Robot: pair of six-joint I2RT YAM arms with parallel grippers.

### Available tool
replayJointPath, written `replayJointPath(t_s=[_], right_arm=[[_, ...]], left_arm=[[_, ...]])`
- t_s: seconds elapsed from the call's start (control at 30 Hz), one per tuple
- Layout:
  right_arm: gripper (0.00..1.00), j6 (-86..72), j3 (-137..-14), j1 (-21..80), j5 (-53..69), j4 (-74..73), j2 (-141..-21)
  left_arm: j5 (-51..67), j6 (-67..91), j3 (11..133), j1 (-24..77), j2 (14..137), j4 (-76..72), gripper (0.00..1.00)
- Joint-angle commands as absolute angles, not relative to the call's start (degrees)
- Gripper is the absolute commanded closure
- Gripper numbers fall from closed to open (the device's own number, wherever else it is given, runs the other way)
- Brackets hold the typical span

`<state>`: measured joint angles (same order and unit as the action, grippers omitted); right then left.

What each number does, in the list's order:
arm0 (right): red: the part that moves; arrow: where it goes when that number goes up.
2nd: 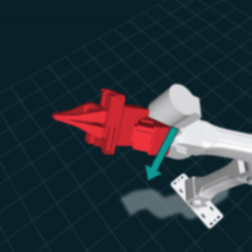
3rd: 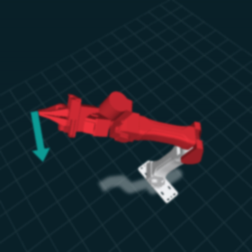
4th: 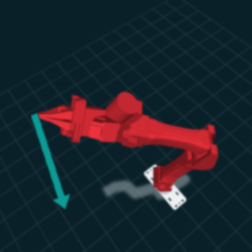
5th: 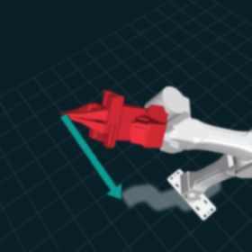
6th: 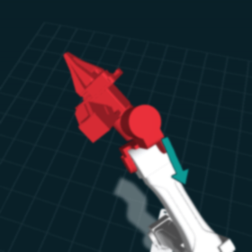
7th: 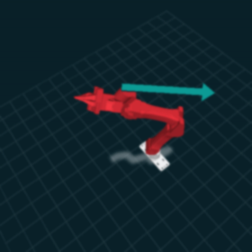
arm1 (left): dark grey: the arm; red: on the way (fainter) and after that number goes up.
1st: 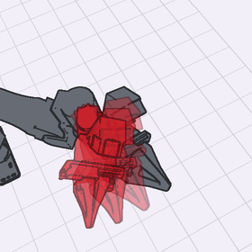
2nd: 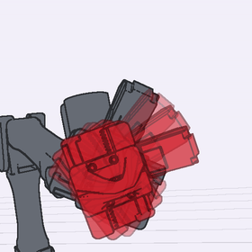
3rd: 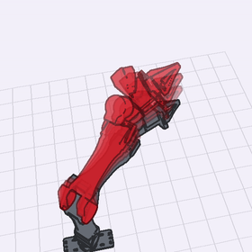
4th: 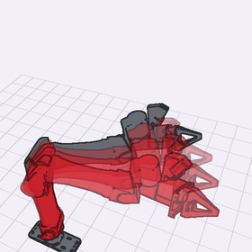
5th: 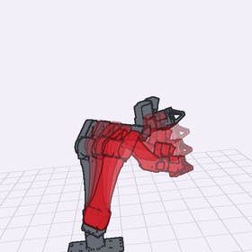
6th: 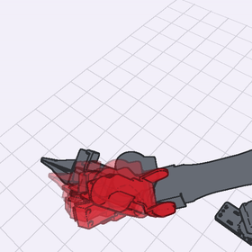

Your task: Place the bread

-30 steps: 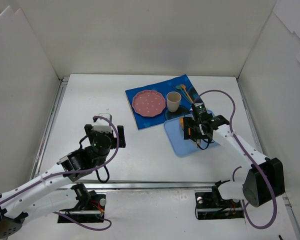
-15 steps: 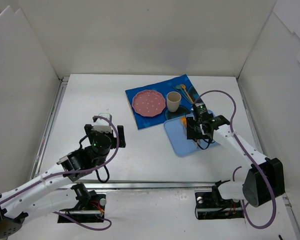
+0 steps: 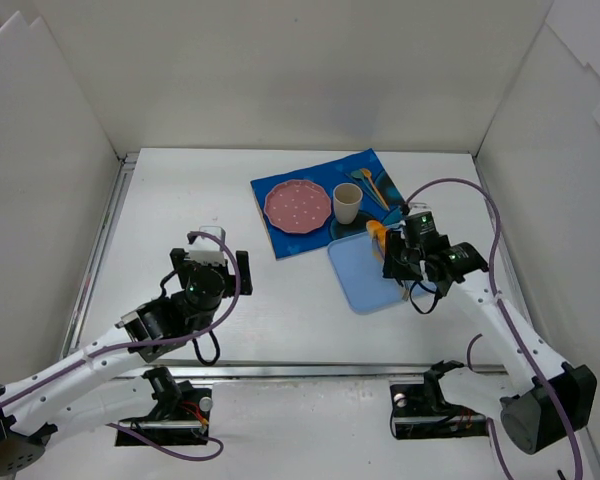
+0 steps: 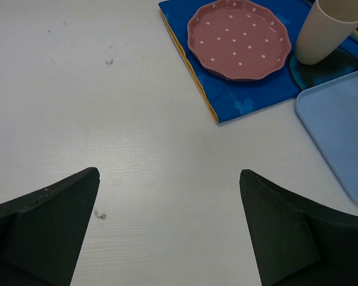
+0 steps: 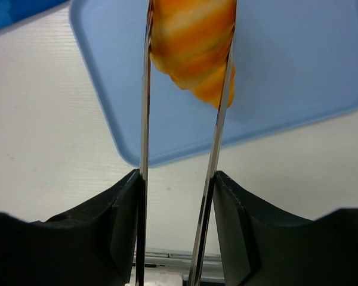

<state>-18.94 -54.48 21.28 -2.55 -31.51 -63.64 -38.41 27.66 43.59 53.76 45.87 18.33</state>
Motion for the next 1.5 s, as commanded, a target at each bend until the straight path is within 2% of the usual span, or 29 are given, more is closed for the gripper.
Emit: replayJointPath(t_s=[0.0,0.1,0.3,0.43,0.83,1.1,1.47], right_arm=[[0.57,-20.13,-60.02,22.67,-2.38,-32.43,-58.72],[0.57,-20.57,-63.88,25.39,-0.71,-32.78,-58.18],[0.56,-21.01,-74.78,32.77,-1.31,-32.96,-64.94],[0.56,-19.78,-85.13,35.85,-1.41,-32.78,-74.78],[0.56,-16.00,-109.14,36.48,-2.73,-32.96,-103.68],[0.55,-14.68,-112.50,34.54,-1.05,-32.34,-114.42],[0.54,-13.18,-111.00,33.93,-1.23,-30.15,-117.33]], left_arm=[[-39.72,27.60,45.88,53.53,46.49,15.38,0.00],[-39.90,27.68,45.70,53.53,46.23,15.38,0.00],[-40.95,27.77,45.35,53.53,45.44,15.56,0.00],[-41.48,28.12,45.18,53.53,44.56,15.82,0.00],[-42.89,28.30,44.82,53.53,42.63,16.44,0.00],[-42.45,28.30,45.26,53.53,42.80,16.79,0.00],[-42.36,28.04,45.35,53.53,43.50,16.61,0.00]])
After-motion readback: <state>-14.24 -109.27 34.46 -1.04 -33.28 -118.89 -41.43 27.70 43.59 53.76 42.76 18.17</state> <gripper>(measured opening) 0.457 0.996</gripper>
